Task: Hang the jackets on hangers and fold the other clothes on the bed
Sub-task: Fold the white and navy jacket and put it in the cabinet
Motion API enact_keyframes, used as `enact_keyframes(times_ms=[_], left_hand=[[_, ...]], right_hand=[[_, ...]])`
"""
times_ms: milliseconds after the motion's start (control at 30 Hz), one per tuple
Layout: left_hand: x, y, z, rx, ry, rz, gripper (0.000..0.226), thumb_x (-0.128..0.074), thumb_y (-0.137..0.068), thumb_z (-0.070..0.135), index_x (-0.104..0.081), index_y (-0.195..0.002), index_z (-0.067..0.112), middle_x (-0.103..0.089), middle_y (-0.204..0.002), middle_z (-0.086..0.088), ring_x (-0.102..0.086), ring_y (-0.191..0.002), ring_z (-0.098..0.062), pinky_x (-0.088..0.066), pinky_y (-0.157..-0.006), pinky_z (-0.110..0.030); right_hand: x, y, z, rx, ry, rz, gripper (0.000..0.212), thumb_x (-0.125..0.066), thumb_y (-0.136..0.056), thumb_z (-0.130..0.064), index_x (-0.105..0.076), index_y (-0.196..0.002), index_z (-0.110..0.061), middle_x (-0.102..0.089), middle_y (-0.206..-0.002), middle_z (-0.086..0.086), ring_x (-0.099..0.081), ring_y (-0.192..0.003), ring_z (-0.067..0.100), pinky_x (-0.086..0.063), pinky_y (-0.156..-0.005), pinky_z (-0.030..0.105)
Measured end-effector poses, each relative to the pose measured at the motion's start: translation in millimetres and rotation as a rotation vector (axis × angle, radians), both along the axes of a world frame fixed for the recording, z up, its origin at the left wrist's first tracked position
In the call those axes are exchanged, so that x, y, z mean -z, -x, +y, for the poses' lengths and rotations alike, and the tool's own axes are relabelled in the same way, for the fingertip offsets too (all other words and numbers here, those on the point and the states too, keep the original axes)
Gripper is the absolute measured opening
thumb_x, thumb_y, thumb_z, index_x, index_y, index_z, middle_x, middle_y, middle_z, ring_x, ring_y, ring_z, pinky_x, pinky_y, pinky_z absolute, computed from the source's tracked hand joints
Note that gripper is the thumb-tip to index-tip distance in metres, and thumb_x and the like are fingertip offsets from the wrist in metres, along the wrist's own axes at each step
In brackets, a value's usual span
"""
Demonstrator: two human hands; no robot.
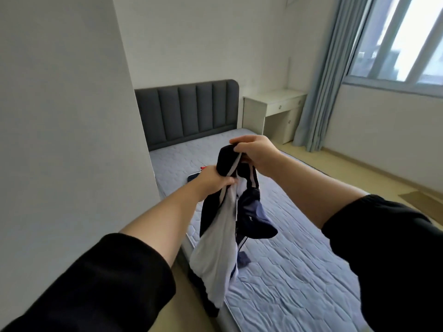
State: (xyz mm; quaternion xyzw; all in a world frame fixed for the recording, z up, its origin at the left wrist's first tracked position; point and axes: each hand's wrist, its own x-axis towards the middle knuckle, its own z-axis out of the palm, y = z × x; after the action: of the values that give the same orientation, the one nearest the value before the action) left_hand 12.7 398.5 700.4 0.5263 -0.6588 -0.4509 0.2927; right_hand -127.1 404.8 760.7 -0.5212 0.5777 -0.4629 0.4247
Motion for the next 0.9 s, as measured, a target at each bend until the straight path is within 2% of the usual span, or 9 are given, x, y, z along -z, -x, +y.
enact_keyframes(times_ms=[167,333,433,500,567,633,733,800,900], left_hand=[[-12.2,67.0,43.8,-0.063,0.018,0.073,0.006,-0.066,-0.083,0.013,-0.067,-0.090,0.012,-0.064,-0.090,-0.009,-0.059,-0.083,-0.021,-0.046,-0.075,-0.032],[-21.6,152.1,75.3,-0.248,0.088,0.135,0.006,-0.065,-0.082,0.015,-0.066,-0.087,0.014,-0.065,-0.088,-0.006,-0.060,-0.083,-0.022,-0.047,-0.074,-0.032],[-27.2,193.1,88.5,-0.379,0.095,0.226,0.009,-0.061,-0.084,0.016,-0.065,-0.092,0.014,-0.063,-0.084,-0.003,-0.059,-0.082,-0.023,-0.045,-0.071,-0.030],[-30.3,209.9,94.1,-0.420,0.071,0.360,0.011,-0.061,-0.084,0.012,-0.065,-0.095,0.013,-0.063,-0.081,-0.002,-0.060,-0.081,-0.022,-0.046,-0.069,-0.029],[-31.8,215.8,96.9,-0.419,0.050,0.458,0.009,-0.064,-0.082,0.011,-0.065,-0.090,0.013,-0.066,-0.086,-0.005,-0.062,-0.085,-0.024,-0.050,-0.075,-0.033],[-33.0,213.1,94.9,-0.399,0.029,0.509,0.010,-0.069,-0.075,0.017,-0.067,-0.084,0.018,-0.069,-0.095,-0.010,-0.065,-0.094,-0.029,-0.052,-0.087,-0.040],[-31.9,199.2,89.0,-0.384,0.013,0.579,0.008,-0.065,-0.083,0.010,-0.066,-0.089,0.015,-0.068,-0.099,-0.013,-0.065,-0.095,-0.030,-0.052,-0.088,-0.042],[-27.2,187.6,81.7,-0.365,-0.020,0.572,0.011,-0.060,-0.087,0.003,-0.065,-0.091,0.012,-0.068,-0.092,-0.013,-0.065,-0.084,-0.027,-0.053,-0.079,-0.037],[-18.9,172.0,71.0,-0.322,-0.118,0.379,0.009,-0.060,-0.085,0.000,-0.064,-0.086,0.008,-0.064,-0.079,-0.012,-0.061,-0.067,-0.023,-0.051,-0.065,-0.029]], right_hand=[[6.6,77.8,51.6,-0.002,-0.044,-0.093,0.019,-0.052,-0.092,-0.004,-0.066,-0.101,-0.012,-0.065,-0.090,0.010,-0.064,-0.079,0.021,-0.053,-0.065,0.027],[20.5,167.2,96.0,0.021,-0.096,-0.002,0.019,-0.049,-0.093,-0.012,-0.061,-0.108,-0.010,-0.067,-0.077,0.007,-0.063,-0.068,0.019,-0.051,-0.064,0.027],[41.3,206.3,108.7,0.032,-0.105,0.152,0.039,-0.065,-0.087,-0.025,-0.051,-0.122,-0.015,-0.063,-0.096,0.005,-0.061,-0.077,0.014,-0.050,-0.064,0.024],[58.2,225.3,113.9,-0.021,-0.150,0.310,0.064,-0.075,-0.074,-0.036,-0.045,-0.128,-0.018,-0.059,-0.113,0.007,-0.062,-0.096,0.021,-0.055,-0.081,0.035],[72.2,243.9,115.8,-0.090,-0.209,0.535,0.061,-0.077,-0.071,-0.038,-0.050,-0.122,-0.016,-0.059,-0.113,0.007,-0.059,-0.102,0.026,-0.052,-0.091,0.042],[79.1,260.2,112.5,-0.154,-0.266,0.648,0.041,-0.072,-0.079,-0.031,-0.059,-0.112,-0.011,-0.066,-0.107,0.011,-0.063,-0.097,0.028,-0.052,-0.090,0.039],[74.8,270.4,97.2,-0.131,-0.250,0.814,0.027,-0.061,-0.090,-0.030,-0.063,-0.098,-0.004,-0.065,-0.086,0.010,-0.061,-0.072,0.022,-0.047,-0.063,0.027],[67.1,265.8,84.1,-0.081,-0.202,0.805,0.026,-0.056,-0.094,-0.029,-0.062,-0.094,-0.004,-0.059,-0.080,0.008,-0.055,-0.065,0.019,-0.039,-0.053,0.025],[56.8,253.4,66.8,0.009,-0.099,0.596,0.031,-0.060,-0.091,-0.024,-0.066,-0.095,0.005,-0.059,-0.079,0.011,-0.055,-0.070,0.023,-0.040,-0.059,0.028]])
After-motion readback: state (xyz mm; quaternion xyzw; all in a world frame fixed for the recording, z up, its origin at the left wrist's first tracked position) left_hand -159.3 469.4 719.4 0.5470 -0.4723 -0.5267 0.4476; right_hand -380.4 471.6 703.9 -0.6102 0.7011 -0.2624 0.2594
